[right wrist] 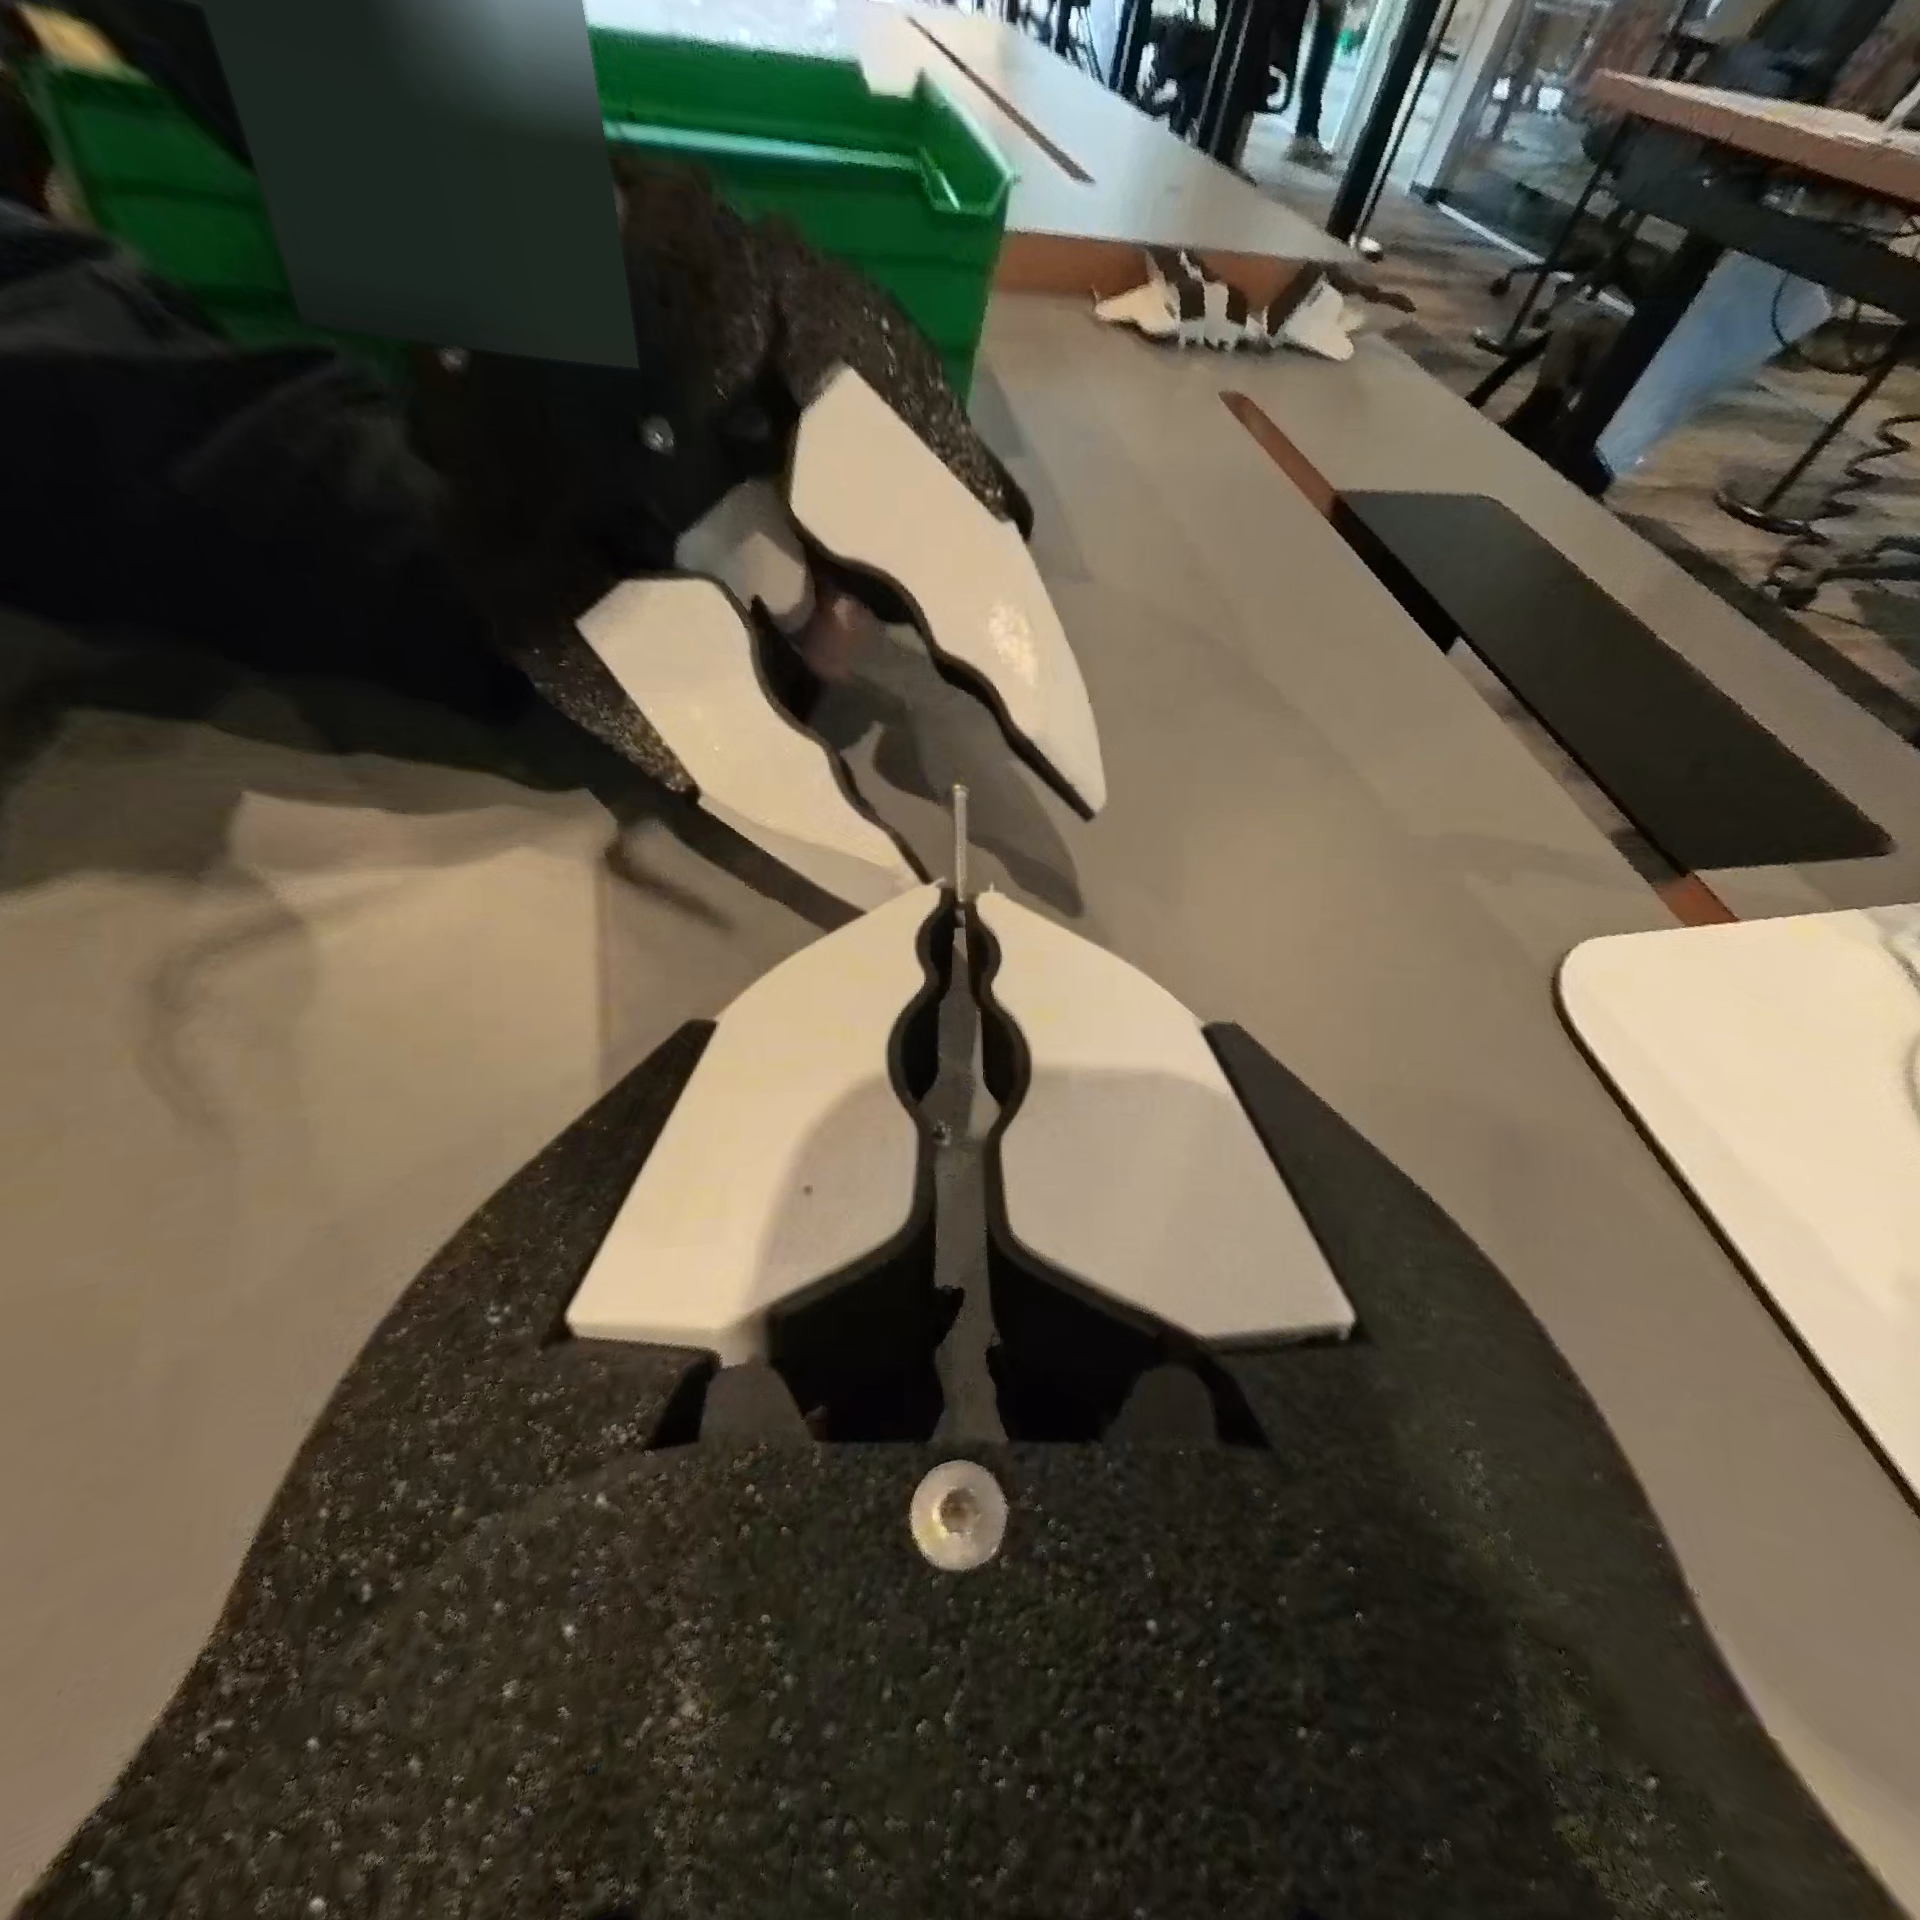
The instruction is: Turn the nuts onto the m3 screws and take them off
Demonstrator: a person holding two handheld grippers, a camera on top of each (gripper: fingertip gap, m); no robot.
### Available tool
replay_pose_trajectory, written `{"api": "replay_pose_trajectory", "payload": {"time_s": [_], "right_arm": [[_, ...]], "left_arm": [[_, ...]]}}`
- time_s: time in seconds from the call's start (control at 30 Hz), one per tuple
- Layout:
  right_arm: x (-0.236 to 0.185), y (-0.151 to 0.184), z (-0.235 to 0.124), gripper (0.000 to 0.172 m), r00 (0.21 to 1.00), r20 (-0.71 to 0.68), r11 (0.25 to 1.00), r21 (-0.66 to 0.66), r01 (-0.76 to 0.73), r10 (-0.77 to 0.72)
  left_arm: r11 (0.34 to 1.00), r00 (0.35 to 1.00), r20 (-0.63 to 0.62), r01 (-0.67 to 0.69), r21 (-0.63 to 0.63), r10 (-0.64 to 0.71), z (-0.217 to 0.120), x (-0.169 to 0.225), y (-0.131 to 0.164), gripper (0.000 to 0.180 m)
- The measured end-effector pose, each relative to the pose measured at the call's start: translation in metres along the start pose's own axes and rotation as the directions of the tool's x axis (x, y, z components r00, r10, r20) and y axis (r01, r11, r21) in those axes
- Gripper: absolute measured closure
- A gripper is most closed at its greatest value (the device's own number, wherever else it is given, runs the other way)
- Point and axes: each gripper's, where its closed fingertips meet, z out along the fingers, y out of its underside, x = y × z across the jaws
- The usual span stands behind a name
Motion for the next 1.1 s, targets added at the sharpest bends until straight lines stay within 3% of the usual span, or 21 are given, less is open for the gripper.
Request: {"api": "replay_pose_trajectory", "payload": {"time_s": [0.17, 0.2, 0.23, 0.4, 0.53, 0.7, 0.77, 0.9, 1.1], "right_arm": [[-0.002, 0.008, 0.006, 0.170, 0.998, -0.018, 0.996, -0.069, 0.059, -0.060], [-0.003, 0.008, 0.007, 0.170, 0.998, -0.015, 0.996, -0.066, 0.061, -0.062], [-0.002, 0.007, 0.007, 0.170, 0.998, -0.022, 0.996, -0.064, 0.059, -0.061], [-0.004, -0.015, -0.002, 0.161, 1.000, 0.007, 0.994, 0.106, 0.001, -0.002], [-0.013, -0.034, -0.008, 0.157, 0.994, 0.098, 0.968, 0.245, -0.060, 0.037], [-0.023, -0.036, -0.004, 0.160, 0.990, 0.140, 0.967, 0.250, -0.054, 0.019], [-0.025, -0.038, -0.003, 0.169, 0.989, 0.145, 0.966, 0.255, -0.050, 0.013], [-0.019, -0.037, -0.003, 0.170, 0.995, 0.094, 0.969, 0.244, -0.039, 0.016], [-0.003, -0.025, -0.001, 0.170, 0.999, -0.034, 0.987, 0.160, 0.012, -0.007]], "left_arm": [[0.974, 0.986, 0.006, -0.163, -0.154, 0.166, 0.009, 0.010, 0.014, 0.162], [0.971, 0.985, -0.004, -0.168, -0.168, 0.170, 0.010, 0.012, 0.016, 0.177], [0.972, 0.987, -0.001, -0.158, -0.176, 0.160, 0.010, 0.012, 0.017, 0.179], [1.000, 1.000, -0.029, 0.002, -0.029, -0.003, 0.004, 0.011, -0.004, 0.180], [0.981, 0.977, -0.180, 0.143, 0.134, -0.118, -0.004, 0.021, -0.024, 0.180], [0.954, 0.947, -0.272, 0.227, 0.195, -0.169, -0.009, 0.027, -0.033, 0.180], [0.951, 0.940, -0.291, 0.241, 0.193, -0.179, -0.009, 0.028, -0.033, 0.180], [0.953, 0.946, -0.262, 0.242, 0.185, -0.189, -0.007, 0.024, -0.031, 0.177], [0.990, 0.981, -0.143, 0.140, 0.035, -0.134, 0.003, 0.019, -0.009, 0.164]]}}
